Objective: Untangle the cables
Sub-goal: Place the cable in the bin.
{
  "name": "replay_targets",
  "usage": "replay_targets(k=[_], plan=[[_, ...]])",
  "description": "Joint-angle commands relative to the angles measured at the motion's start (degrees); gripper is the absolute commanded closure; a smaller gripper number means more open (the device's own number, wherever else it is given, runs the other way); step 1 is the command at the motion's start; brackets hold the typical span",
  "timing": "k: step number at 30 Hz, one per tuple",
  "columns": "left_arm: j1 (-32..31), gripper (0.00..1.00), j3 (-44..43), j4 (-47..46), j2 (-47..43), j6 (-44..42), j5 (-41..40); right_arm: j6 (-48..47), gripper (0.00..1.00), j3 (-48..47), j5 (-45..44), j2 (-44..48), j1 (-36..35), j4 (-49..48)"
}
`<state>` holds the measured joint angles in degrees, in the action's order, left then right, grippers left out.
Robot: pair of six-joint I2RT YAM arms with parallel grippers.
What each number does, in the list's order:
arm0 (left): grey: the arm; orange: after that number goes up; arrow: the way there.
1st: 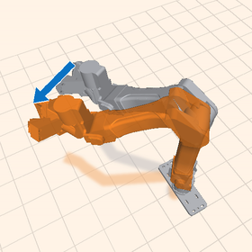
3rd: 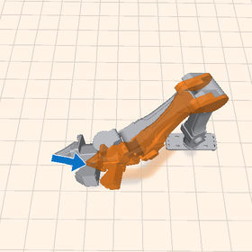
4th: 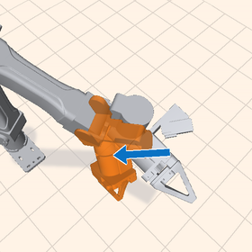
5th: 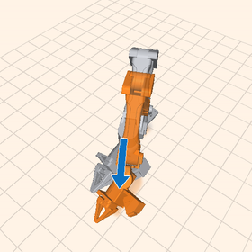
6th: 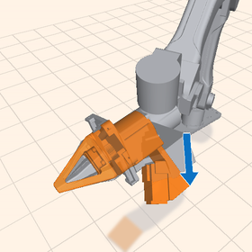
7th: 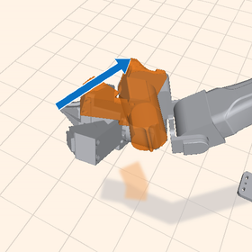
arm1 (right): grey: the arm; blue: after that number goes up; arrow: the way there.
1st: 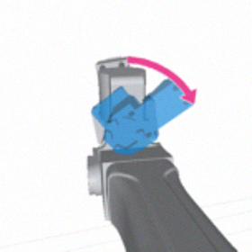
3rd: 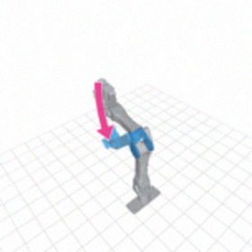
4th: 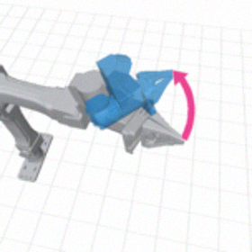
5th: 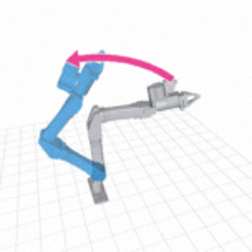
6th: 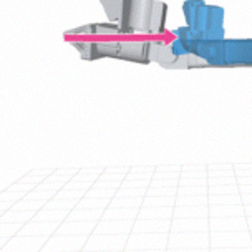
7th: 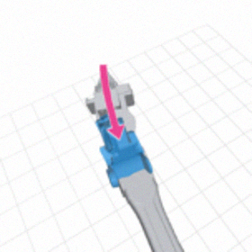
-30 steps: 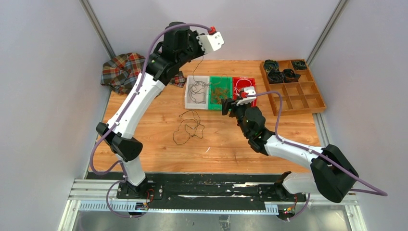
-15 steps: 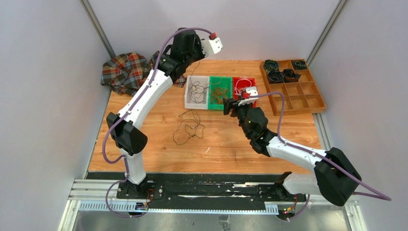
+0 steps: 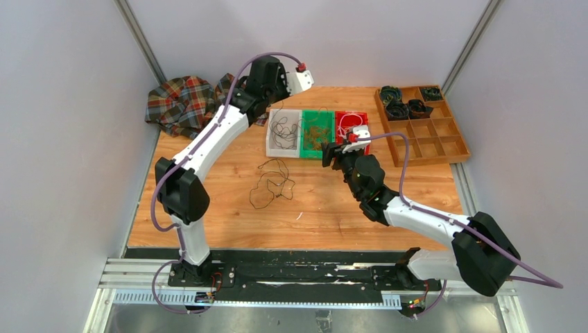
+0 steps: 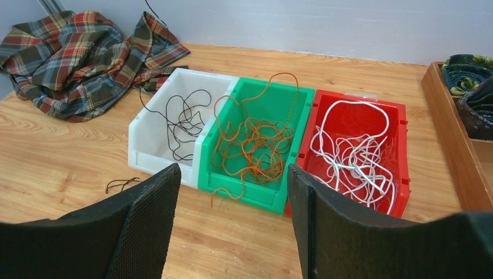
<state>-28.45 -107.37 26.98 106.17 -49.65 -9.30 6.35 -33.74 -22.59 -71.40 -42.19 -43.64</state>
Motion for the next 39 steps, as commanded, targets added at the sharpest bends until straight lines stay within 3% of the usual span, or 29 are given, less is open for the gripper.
replay_targets(k=[1,9,30,39], plan=[[-0.29,1.0,2.1,-3.57,-1.65,2.05,2.96,-0.6,0.33,-0.35,-1.47,0.28,0.78,0.71],[-0.25,1.0,5.99,-5.86,0.8,6.12,9.05,-0.71,0.34,1.2,-2.55,1.23,0.8,1.22],[-0.07,1.0,15.62,-11.01,8.71,9.05,4.27,0.32,0.35,1.97,-4.32,-1.67,1.39,0.92],[-0.04,1.0,13.92,-12.75,13.63,10.04,6.25,-0.28,0.35,2.28,-4.15,-0.02,1.75,1.76]])
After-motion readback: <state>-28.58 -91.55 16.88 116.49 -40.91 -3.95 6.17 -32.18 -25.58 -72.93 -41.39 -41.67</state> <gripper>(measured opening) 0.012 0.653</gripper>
